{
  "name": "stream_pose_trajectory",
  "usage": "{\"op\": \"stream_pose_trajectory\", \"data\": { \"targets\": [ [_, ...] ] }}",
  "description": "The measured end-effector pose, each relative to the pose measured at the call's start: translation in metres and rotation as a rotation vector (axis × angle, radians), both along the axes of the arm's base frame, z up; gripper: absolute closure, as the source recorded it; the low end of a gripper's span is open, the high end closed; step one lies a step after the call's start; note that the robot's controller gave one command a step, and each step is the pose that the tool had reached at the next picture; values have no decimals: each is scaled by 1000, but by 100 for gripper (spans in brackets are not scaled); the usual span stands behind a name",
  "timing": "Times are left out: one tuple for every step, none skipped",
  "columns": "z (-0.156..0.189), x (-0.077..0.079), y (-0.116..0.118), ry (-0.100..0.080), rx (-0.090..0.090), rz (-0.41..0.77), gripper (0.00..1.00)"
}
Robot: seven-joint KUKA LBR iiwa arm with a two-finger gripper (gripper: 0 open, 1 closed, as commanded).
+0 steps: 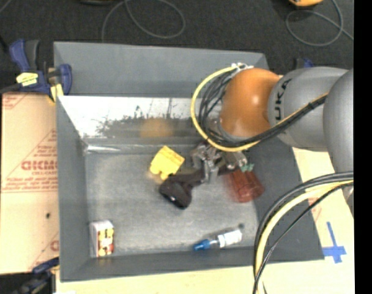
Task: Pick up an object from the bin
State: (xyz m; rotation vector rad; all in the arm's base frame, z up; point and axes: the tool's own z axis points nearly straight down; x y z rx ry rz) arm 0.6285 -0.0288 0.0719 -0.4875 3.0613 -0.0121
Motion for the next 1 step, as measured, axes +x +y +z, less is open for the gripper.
{"op": "stream_pose_trajectory", "data": {
  "targets": [
    [11, -1, 0, 3, 0, 0, 100]
  ]
}}
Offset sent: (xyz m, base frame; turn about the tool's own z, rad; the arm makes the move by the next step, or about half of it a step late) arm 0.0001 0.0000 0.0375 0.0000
